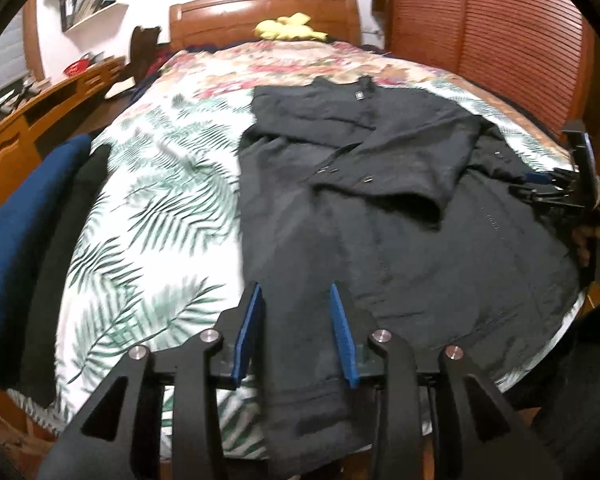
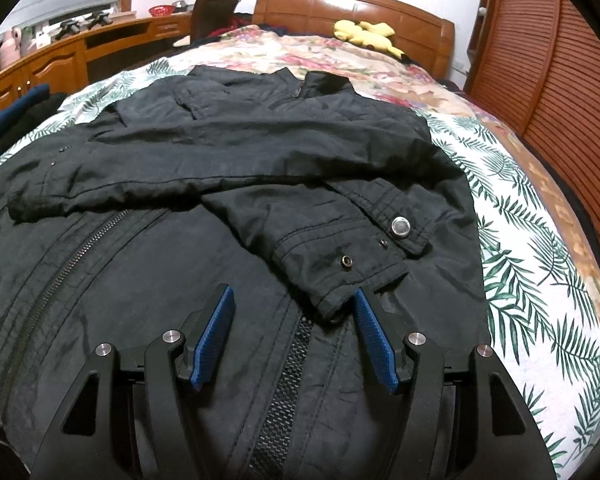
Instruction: Fold large clothes
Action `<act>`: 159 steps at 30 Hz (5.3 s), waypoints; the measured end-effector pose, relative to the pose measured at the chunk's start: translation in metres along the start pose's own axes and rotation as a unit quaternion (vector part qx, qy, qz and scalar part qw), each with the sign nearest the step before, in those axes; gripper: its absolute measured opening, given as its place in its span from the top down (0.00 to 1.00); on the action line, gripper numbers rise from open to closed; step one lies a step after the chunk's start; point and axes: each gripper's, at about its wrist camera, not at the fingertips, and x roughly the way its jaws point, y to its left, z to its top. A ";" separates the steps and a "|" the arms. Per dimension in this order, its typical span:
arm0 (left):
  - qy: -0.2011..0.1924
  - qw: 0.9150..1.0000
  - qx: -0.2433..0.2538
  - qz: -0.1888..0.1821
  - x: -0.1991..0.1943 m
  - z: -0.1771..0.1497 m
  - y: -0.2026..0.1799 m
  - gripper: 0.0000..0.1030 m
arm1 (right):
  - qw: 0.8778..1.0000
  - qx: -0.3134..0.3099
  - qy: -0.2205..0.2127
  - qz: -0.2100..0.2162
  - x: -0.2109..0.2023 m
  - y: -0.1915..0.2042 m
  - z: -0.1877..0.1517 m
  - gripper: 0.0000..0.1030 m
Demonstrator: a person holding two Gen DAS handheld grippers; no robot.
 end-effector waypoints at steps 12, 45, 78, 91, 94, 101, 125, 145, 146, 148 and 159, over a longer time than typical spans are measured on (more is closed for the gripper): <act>0.040 0.999 -0.021 0.011 0.020 -0.015 0.025 0.61 | 1.000 0.011 -0.016 -0.002 -0.008 -0.006 0.003 0.38; 0.022 0.999 -0.039 -0.029 0.005 -0.031 0.019 0.55 | 0.996 0.047 0.060 0.051 -0.087 -0.065 -0.097 0.60; -0.023 0.996 -0.026 -0.083 -0.029 -0.032 0.004 0.96 | 0.991 0.078 0.031 0.101 -0.106 -0.046 -0.086 0.89; -0.153 0.986 -0.019 -0.069 -0.114 0.065 -0.005 0.97 | 0.980 0.072 -0.139 0.121 -0.194 -0.048 0.040 0.92; -0.183 0.979 -0.028 -0.080 -0.135 0.088 -0.001 0.98 | 0.979 0.065 -0.160 0.109 -0.213 -0.053 0.058 0.92; -0.234 0.970 -0.002 -0.068 -0.192 0.123 -0.009 0.98 | 0.971 0.059 -0.211 0.095 -0.272 -0.071 0.080 0.92; -0.171 0.985 0.007 0.034 -0.075 0.179 -0.004 0.97 | 0.977 0.094 -0.183 0.056 -0.213 -0.127 0.064 0.92; -0.084 0.996 0.000 -0.006 0.048 0.209 -0.003 0.93 | 0.992 0.094 -0.084 0.015 -0.035 -0.152 0.117 0.92; -0.075 0.997 0.009 -0.001 0.053 0.208 -0.005 0.92 | 0.993 0.092 -0.078 0.015 -0.028 -0.150 0.116 0.91; -0.068 0.998 0.014 0.007 0.058 0.203 -0.005 0.85 | 0.994 0.091 -0.060 0.017 -0.017 -0.148 0.114 0.86; -0.086 0.996 -0.002 -0.024 0.045 0.167 -0.003 0.67 | 0.993 0.091 -0.017 -0.069 -0.004 -0.151 0.103 0.36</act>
